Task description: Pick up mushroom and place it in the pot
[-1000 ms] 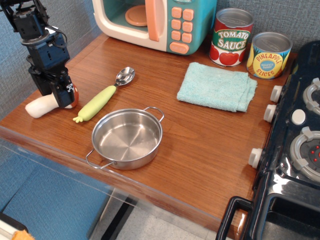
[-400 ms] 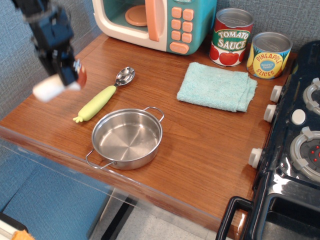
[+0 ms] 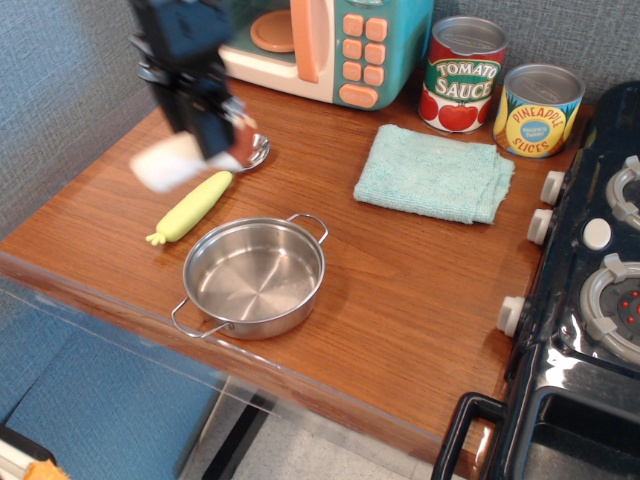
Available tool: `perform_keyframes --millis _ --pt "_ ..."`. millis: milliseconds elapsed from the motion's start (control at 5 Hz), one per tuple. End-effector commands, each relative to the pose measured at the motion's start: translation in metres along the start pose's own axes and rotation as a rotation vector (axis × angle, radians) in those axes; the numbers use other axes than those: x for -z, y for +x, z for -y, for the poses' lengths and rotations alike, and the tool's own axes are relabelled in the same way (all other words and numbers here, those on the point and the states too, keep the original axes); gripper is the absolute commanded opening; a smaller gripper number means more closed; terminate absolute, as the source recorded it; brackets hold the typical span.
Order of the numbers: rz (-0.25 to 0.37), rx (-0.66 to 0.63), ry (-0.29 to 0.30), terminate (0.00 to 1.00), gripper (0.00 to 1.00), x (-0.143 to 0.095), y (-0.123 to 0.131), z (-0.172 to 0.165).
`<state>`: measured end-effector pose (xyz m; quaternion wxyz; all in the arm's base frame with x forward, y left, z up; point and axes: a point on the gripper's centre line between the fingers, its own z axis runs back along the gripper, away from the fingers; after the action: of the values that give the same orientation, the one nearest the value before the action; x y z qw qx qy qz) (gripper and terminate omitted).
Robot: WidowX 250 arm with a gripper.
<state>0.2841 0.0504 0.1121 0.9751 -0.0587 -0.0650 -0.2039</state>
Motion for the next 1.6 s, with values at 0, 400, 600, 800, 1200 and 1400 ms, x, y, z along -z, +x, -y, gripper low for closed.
perform_keyframes --millis 0,400,600,800,1200,1400 --pt "-0.065 0.032 0.032 0.00 0.00 0.037 -0.019 0.038" --pt "-0.093 -0.008 0.048 0.00 1.00 0.048 -0.026 0.035" --pt "-0.061 -0.010 0.051 0.00 1.00 0.037 -0.025 0.038" --pt "-0.030 -0.039 0.040 0.00 1.00 0.021 -0.022 0.034" --pt "-0.041 -0.238 0.177 0.00 1.00 -0.009 -0.027 0.026" --pt "-0.041 -0.238 0.177 0.00 1.00 -0.009 -0.027 0.026"
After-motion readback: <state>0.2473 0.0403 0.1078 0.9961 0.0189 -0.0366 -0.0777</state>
